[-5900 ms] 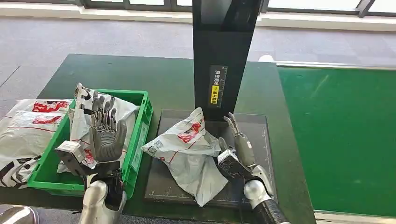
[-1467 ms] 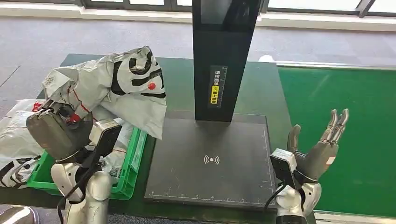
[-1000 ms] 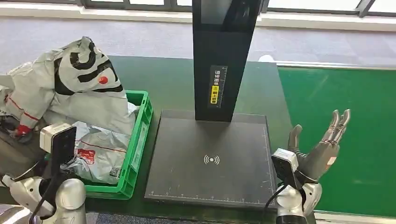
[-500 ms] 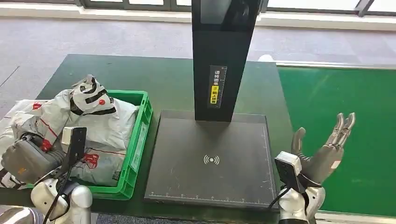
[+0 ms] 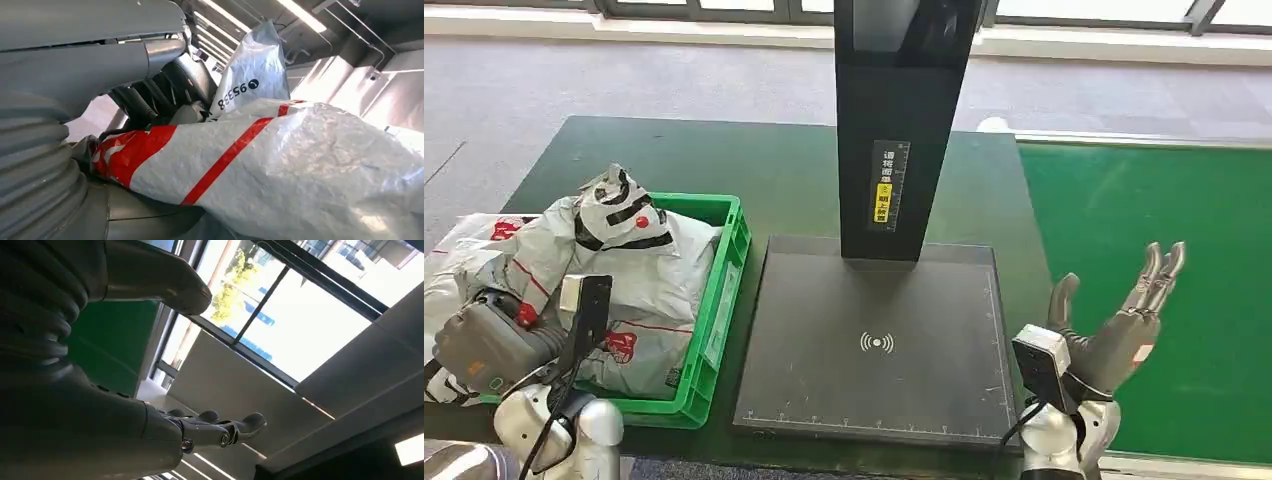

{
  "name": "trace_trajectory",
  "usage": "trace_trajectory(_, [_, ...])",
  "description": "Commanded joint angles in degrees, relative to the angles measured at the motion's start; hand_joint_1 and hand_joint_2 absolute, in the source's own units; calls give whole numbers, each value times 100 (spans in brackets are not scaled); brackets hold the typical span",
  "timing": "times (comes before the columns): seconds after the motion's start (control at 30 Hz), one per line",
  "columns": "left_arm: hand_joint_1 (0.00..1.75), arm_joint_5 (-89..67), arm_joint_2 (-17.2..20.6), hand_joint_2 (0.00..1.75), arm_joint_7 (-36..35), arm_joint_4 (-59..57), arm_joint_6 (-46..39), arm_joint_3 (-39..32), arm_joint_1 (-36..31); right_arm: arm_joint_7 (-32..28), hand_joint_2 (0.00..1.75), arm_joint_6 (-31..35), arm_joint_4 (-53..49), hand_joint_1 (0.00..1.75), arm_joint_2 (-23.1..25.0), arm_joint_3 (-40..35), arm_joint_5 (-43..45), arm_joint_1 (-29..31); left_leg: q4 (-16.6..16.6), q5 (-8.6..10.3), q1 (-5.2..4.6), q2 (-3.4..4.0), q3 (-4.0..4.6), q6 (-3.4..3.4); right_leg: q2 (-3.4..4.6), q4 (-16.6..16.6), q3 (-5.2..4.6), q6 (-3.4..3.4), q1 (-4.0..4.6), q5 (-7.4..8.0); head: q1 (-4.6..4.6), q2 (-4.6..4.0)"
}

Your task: Moved the parcel from conveyor to table for the left to box.

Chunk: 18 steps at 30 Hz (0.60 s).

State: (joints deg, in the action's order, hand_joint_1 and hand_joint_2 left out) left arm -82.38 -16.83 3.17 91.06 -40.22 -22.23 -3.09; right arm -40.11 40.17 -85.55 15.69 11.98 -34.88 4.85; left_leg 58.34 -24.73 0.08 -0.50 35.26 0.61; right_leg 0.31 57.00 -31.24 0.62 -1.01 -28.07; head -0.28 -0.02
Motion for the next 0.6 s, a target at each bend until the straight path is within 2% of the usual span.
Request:
trace_trajectory(0.03, [2, -4, -317, 175, -59, -181, 22, -295, -62, 11, 175, -17, 189, 0, 112, 312, 16, 115, -8, -2, 0, -2, -15, 1, -6, -9, 17, -4, 1, -3, 0, 0])
trace_trajectory(0.17, [0, 24, -317, 175, 15, -64, 22, -317, -26, 11, 175, -17, 269, 0, 97, 277, 21, 137, -16, -4, 1, 6, -28, 2, -2, -19, 29, -7, 3, -2, 0, 2])
trace_trajectory(0.2, [0, -8, -317, 0, 10, -63, 22, -305, -25, 11, 175, -17, 272, 0, 96, 274, 22, 139, -8, -4, 2, 4, -16, 2, -2, -11, 19, -5, 3, -2, 0, 0])
trace_trajectory(0.6, [0, 126, -317, 0, 169, 275, 22, -95, 59, 11, 175, -17, 312, 0, 86, 279, 33, 97, -8, -3, 1, 0, -14, 1, -5, -10, 18, -4, 2, -3, 0, 2])
